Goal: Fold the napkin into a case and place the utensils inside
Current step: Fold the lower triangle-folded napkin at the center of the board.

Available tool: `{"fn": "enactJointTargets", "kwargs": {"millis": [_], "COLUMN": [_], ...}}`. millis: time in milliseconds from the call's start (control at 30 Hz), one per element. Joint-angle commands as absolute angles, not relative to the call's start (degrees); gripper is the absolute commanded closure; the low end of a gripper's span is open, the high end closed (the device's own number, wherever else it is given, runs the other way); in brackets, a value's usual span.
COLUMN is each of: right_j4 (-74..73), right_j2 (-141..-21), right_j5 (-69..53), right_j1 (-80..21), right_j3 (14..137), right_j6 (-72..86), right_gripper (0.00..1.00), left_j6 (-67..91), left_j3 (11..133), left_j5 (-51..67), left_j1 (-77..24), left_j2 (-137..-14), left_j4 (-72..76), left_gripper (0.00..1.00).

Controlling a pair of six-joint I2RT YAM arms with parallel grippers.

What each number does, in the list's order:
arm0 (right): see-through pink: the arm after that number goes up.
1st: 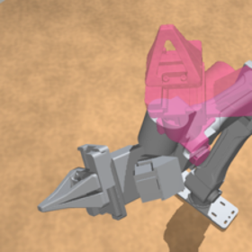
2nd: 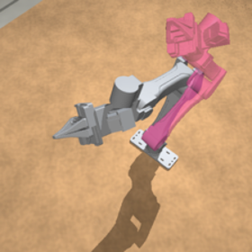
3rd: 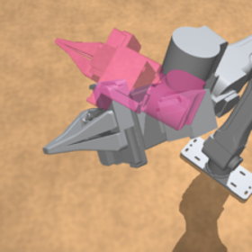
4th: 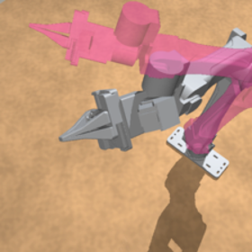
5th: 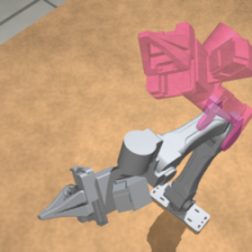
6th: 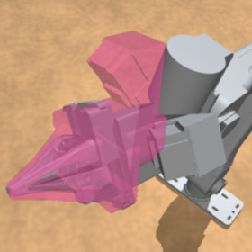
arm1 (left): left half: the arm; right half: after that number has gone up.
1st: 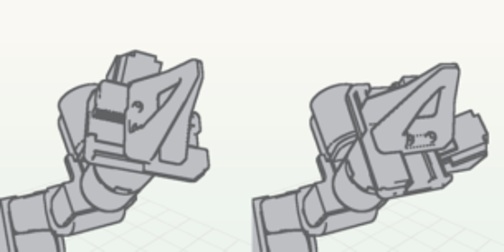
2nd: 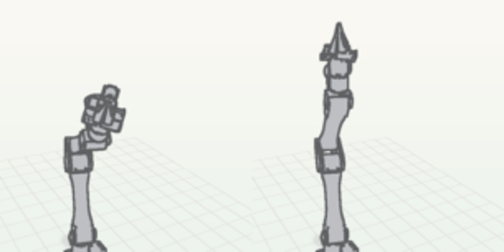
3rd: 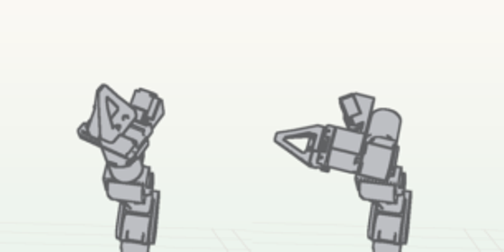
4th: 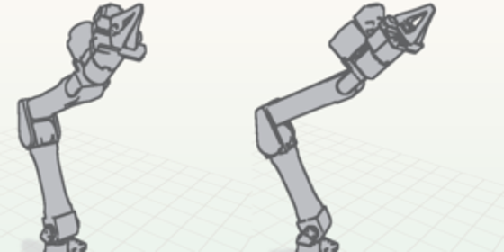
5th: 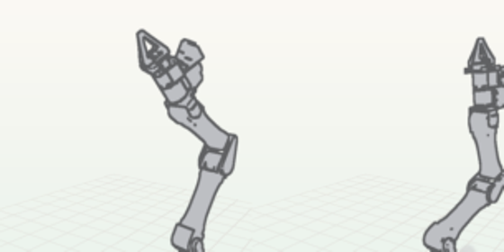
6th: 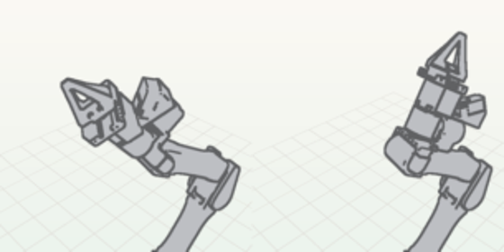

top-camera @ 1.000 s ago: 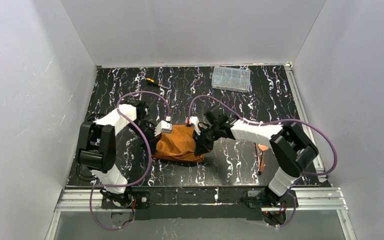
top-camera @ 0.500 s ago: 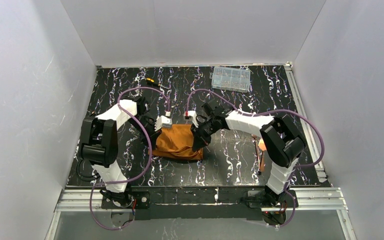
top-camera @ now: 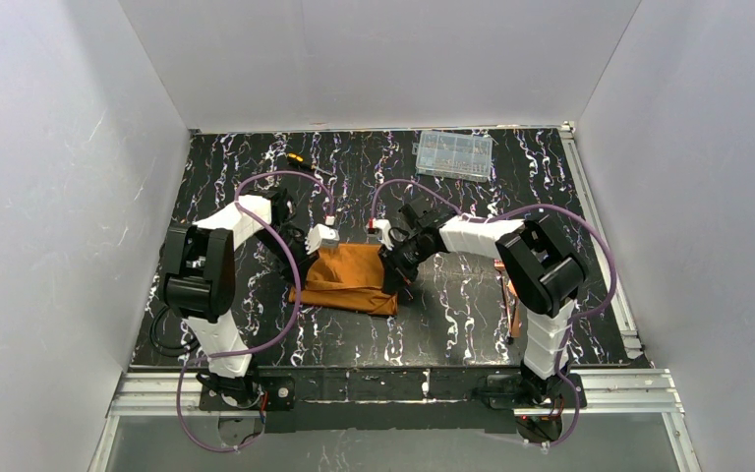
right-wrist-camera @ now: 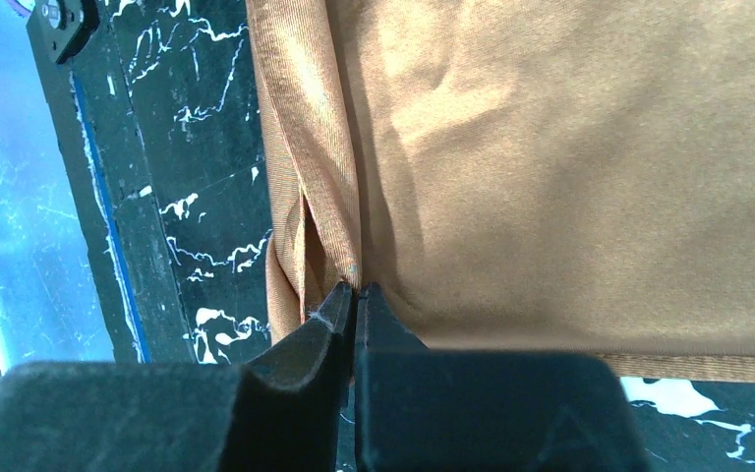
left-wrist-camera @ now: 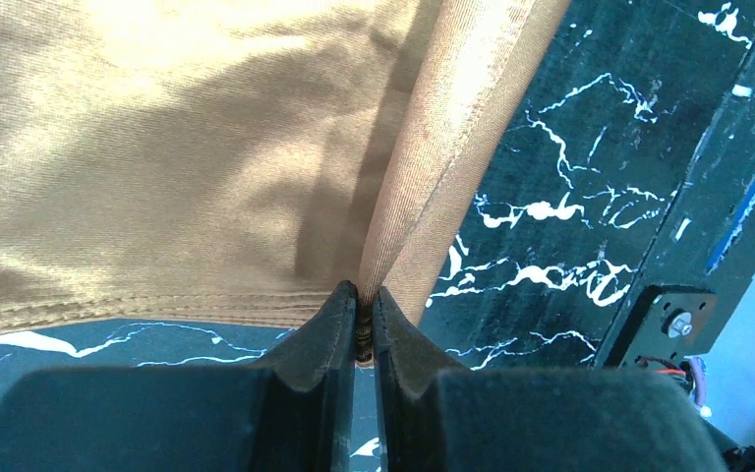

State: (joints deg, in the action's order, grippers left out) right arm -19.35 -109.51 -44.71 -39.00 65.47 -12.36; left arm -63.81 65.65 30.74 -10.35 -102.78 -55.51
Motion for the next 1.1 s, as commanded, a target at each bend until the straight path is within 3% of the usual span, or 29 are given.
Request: {"fn": "enactJointTargets", "kwargs": {"millis": [0,233,400,600,700,833,1067], "right_j4": [-18.55,-17.02,-12.97,-9.75,-7.30,-5.31,3.48], "right_j2": [-109.57,-110.01,-107.73,-103.46,-100.21,-95.71,-88.50], "right_j5": [-43.05,-40.17,-37.55,-35.86,-35.58,-35.17,-46.70], "right_j1": [-37.97,-37.19,-37.20,-37.24,-37.19,-37.18,-37.34], "right_j3": [67.81,68.25,66.96,66.38,64.53,61.58,52.82], "right_j6": [-11.95,-10.43,-7.38,-5.97,-4.68,-4.02,1.98], "right_gripper": [0.99,0.97,0.73,0.58,0.41,0.41,0.57], "left_j6": [-60.78,-59.89,-58.93,-56.41,-53.98,-51.66,-48.67], "left_j3": [66.71,66.26,66.57,67.38,67.67,68.26,68.89], "left_j5": [29.42,29.11,29.01,27.98,27.55,27.89,28.87], "left_j1": [-9.93,-9.93,-9.94,-9.95,-9.95,-9.93,-9.93], "left_j2": [-101.55,-101.65,-102.57,-104.00,-104.95,-106.02,-106.86], "left_j4": [-53.90,-53.96,-54.05,-54.06,-53.82,-54.14,-54.54], "left_gripper": [0.96,0.95,0.97,1.00,1.00,1.00,1.00]}}
